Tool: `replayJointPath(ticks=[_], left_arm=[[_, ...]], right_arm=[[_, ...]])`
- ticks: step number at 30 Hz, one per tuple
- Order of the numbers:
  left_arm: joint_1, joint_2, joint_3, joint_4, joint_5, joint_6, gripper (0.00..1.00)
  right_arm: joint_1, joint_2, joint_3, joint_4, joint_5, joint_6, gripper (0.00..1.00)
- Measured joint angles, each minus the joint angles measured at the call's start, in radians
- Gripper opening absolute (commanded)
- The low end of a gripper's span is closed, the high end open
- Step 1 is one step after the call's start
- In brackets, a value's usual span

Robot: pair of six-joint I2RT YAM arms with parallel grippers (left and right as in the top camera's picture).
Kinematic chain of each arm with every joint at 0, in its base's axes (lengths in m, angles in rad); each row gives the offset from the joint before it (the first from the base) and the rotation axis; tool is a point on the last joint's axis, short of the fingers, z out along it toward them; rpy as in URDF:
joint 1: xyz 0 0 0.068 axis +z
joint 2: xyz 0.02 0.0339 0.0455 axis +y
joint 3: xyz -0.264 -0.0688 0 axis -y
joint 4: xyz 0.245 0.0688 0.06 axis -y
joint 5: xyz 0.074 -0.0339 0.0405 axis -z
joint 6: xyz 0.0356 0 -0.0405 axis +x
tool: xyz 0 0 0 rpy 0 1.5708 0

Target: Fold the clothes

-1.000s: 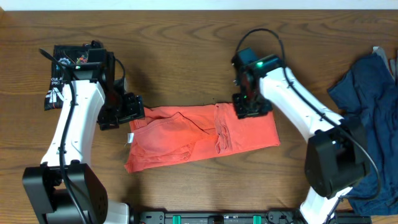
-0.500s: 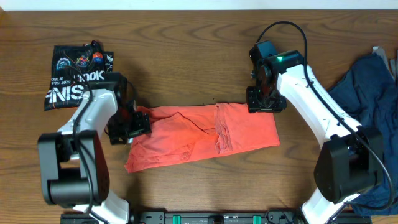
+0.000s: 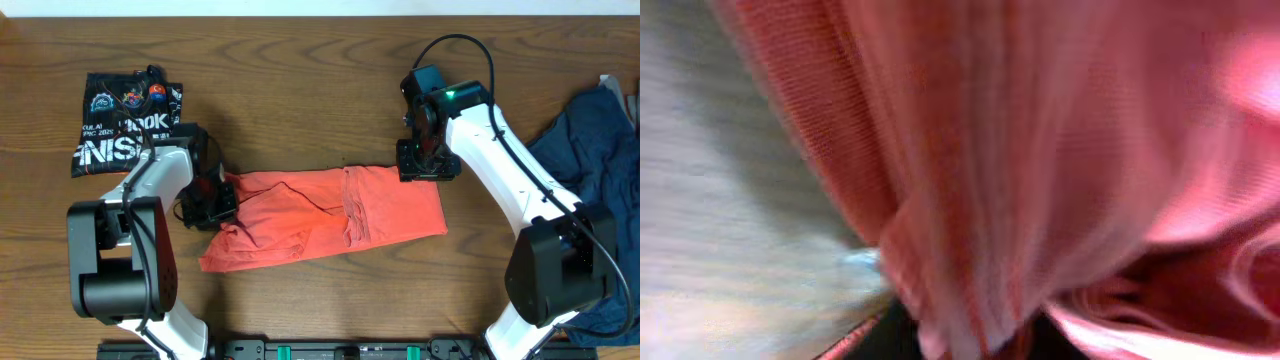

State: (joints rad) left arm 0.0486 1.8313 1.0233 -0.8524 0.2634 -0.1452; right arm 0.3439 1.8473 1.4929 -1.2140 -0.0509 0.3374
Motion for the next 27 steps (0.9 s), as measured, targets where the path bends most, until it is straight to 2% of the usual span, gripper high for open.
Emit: replayJointPath(ticks=[4, 8, 13, 18, 23, 27], left_arm=[[0.003, 0.009, 0.014, -0.018, 0.017, 0.011, 0.06], [0.029, 0.052, 0.084, -0.12, -0.027, 0.008, 0.06], [0.124, 0.077, 0.268, -0.302, -0.152, -0.013, 0.06], [0.177, 0.072, 0.461, -0.468, -0.201, -0.05, 0.06], [0.114, 0.038, 0.52, -0.54, -0.147, -0.071, 0.06], [-0.025, -0.011, 0.521, -0.512, -0.047, -0.089, 0.06]], right_arm=[[0.0, 0.0, 0.0, -0.001, 0.011, 0.0, 0.47], [-0.008, 0.0, 0.0, -0.016, 0.052, 0.0, 0.47], [-0.067, 0.0, 0.0, -0.026, 0.089, 0.0, 0.47], [-0.163, 0.0, 0.0, -0.027, 0.107, -0.005, 0.48], [-0.233, 0.0, 0.0, -0.026, 0.116, -0.013, 0.49], [-0.264, 0.0, 0.0, -0.027, 0.119, -0.021, 0.5]])
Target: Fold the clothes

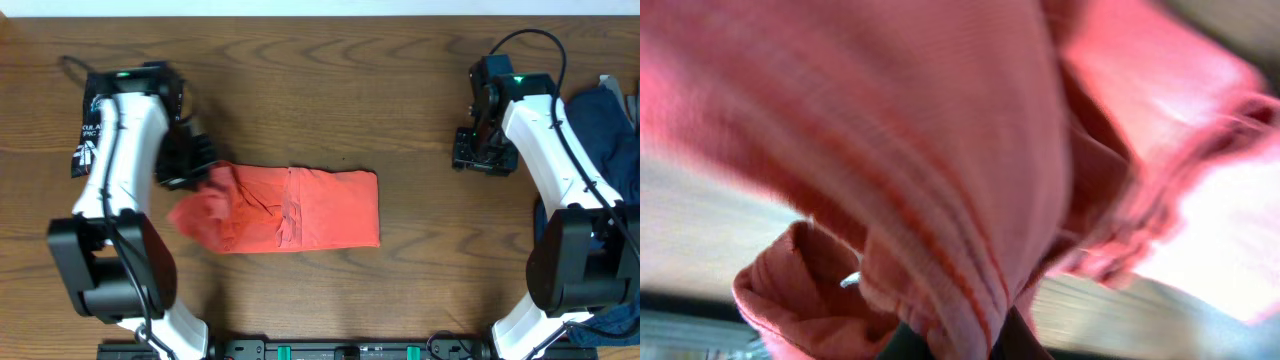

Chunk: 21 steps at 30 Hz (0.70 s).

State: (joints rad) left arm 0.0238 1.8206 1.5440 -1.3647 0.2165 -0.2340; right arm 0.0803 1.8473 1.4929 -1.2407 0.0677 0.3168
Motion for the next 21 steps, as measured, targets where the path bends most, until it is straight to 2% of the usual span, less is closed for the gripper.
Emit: replayJointPath(ticks=[9, 19, 20, 21], left_arm=[[-0.328, -0.027, 0.003, 0.182, 0.224, -0.058, 0.06], [-0.516, -0.01, 0.002, 0.3, 0.256, -0.148, 0.07], [-0.529, -0.006, 0.002, 0.307, 0.256, -0.153, 0.08], [-0.537, 0.0, 0.002, 0.313, 0.256, -0.157, 0.17]], right_arm=[[-0.012, 0.0, 0.0, 0.0, 0.0, -0.025, 0.5], [-0.012, 0.0, 0.0, 0.0, 0.0, -0.034, 0.5], [-0.012, 0.0, 0.0, 0.0, 0.0, -0.035, 0.5], [-0.012, 0.0, 0.0, 0.0, 0.0, -0.036, 0.5]])
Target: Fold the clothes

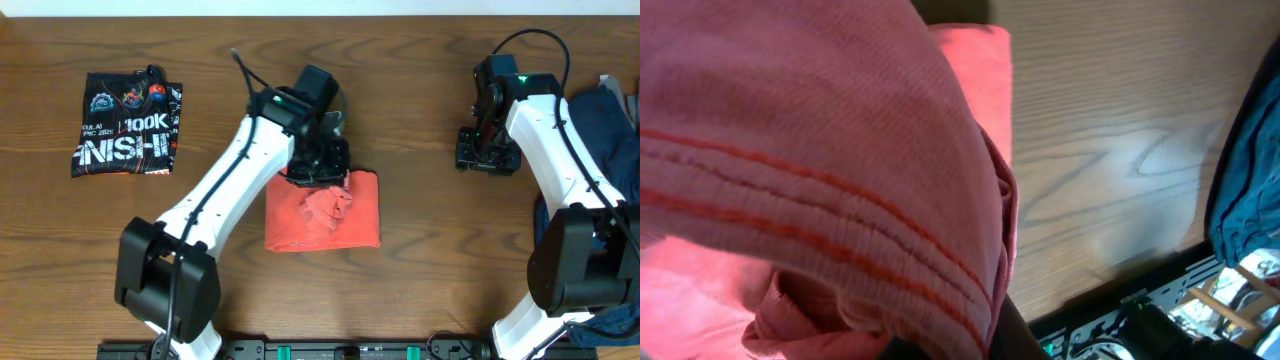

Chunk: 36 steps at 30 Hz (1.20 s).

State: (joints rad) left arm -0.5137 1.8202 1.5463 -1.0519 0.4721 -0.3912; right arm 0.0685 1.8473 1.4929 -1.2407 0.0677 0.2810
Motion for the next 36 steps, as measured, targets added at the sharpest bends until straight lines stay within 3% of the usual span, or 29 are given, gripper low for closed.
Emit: replayJointPath(ticks=[3, 5, 12, 19, 24, 36], left_arm=[[-0.026, 0.01, 0.0, 0.007, 0.001, -0.001, 0.52], [-0.041, 0.013, 0.0, 0.016, 0.0, -0.006, 0.59], [-0.01, 0.012, 0.002, -0.011, -0.016, 0.05, 0.61], [0.248, -0.005, 0.007, -0.019, -0.082, 0.07, 0.62], [0.385, -0.008, 0.006, 0.078, -0.106, 0.074, 0.66], [0.357, 0.108, -0.017, 0.142, -0.109, 0.108, 0.66]], right_arm=[[0.0, 0.0, 0.0, 0.0, 0.0, 0.0, 0.5], [0.0, 0.0, 0.0, 0.0, -0.001, 0.0, 0.5], [0.0, 0.0, 0.0, 0.018, -0.096, -0.065, 0.5], [0.035, 0.0, 0.0, 0.055, -0.407, -0.293, 0.51], [0.17, 0.0, 0.0, 0.133, -0.561, -0.37, 0.51], [0.503, 0.007, -0.009, 0.272, -0.568, -0.332, 0.5]])
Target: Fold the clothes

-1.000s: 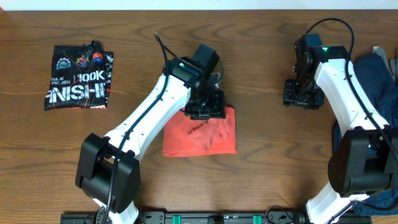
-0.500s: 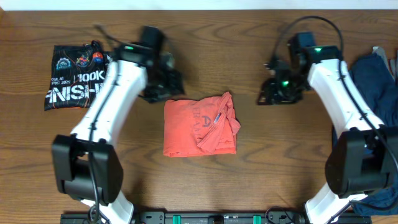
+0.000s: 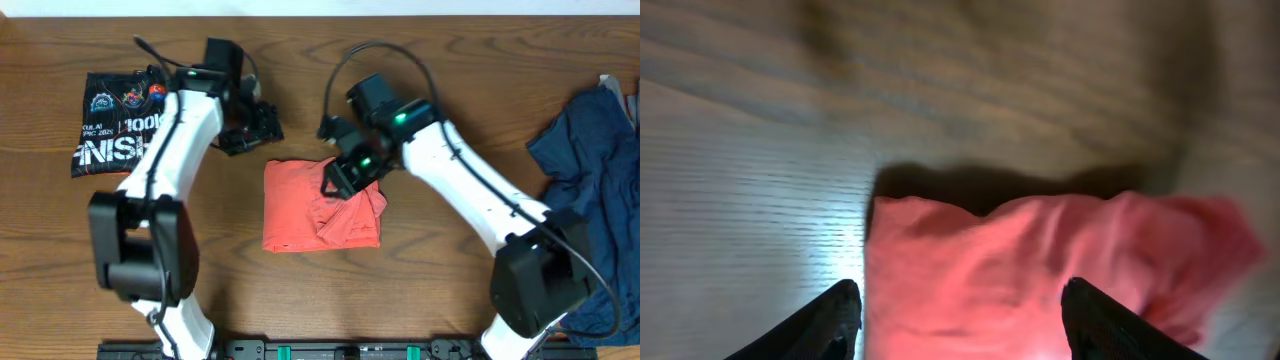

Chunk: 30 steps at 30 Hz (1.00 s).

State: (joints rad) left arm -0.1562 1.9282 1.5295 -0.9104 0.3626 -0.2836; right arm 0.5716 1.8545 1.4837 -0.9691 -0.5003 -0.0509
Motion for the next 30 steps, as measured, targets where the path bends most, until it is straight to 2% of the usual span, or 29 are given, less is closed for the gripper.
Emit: replayJointPath(ticks=[9, 17, 23, 30], left_arm=[[-0.072, 0.174, -0.015, -0.04, 0.0, 0.023, 0.66], [-0.077, 0.182, -0.016, -0.195, -0.06, 0.027, 0.65], [-0.078, 0.182, -0.016, -0.287, -0.105, 0.02, 0.57], [-0.082, 0.182, -0.016, -0.371, -0.119, 0.018, 0.58]], right_arm=[[0.085, 0.107, -0.007, -0.052, 0.031, 0.024, 0.48], [0.073, 0.144, -0.019, -0.21, 0.254, 0.071, 0.45], [-0.011, 0.144, -0.021, -0.267, 0.48, 0.173, 0.45], [-0.135, 0.144, -0.021, -0.266, 0.601, 0.217, 0.43]])
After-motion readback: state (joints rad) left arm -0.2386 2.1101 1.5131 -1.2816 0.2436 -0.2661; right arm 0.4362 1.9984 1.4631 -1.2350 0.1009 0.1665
